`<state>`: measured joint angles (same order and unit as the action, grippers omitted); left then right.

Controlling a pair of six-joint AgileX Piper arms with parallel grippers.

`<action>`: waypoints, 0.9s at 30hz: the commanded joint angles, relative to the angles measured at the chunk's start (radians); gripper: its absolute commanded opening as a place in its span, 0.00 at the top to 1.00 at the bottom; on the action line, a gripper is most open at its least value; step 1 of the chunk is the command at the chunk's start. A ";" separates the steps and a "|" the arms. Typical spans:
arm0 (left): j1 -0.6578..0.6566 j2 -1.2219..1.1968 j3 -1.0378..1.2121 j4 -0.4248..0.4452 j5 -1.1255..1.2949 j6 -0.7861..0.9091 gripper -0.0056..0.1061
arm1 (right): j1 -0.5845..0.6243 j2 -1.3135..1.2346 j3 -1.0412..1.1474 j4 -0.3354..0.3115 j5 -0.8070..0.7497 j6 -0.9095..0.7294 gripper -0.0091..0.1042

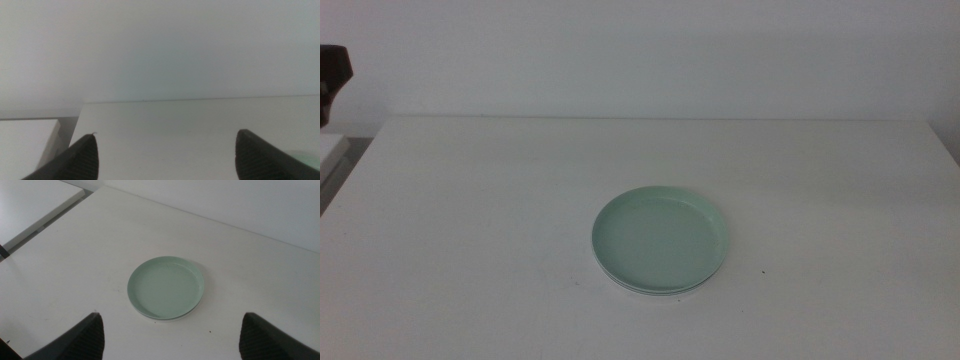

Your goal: Stack the three bowls on top of each other.

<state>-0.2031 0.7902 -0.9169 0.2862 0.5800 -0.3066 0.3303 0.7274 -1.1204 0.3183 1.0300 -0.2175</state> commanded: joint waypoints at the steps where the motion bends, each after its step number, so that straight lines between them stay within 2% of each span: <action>1: 0.001 -0.011 -0.001 0.001 -0.013 -0.008 0.11 | -0.003 -0.004 0.002 -0.002 -0.010 -0.007 0.10; 4: 0.024 -0.039 -0.001 -0.031 -0.016 0.054 0.11 | -0.003 -0.004 0.002 -0.002 -0.010 -0.007 0.10; 11: 0.154 -0.088 0.006 -0.211 -0.032 0.415 0.11 | -0.003 -0.004 0.002 -0.002 -0.010 -0.007 0.10; 17: 0.190 -0.100 0.010 -0.315 -0.057 0.436 0.11 | -0.003 -0.004 0.002 -0.002 -0.010 -0.007 0.10; 25: 0.190 -0.100 0.010 -0.310 -0.053 0.436 0.11 | -0.003 -0.004 0.005 0.003 -0.010 -0.007 0.10; 27: 0.190 -0.100 0.012 -0.310 -0.053 0.436 0.11 | -0.003 -0.014 0.030 -0.040 -0.030 -0.007 0.10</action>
<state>-0.0137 0.6936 -0.9069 -0.0135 0.5417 0.1315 0.3303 0.7226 -1.1023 0.3049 1.0189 -0.2175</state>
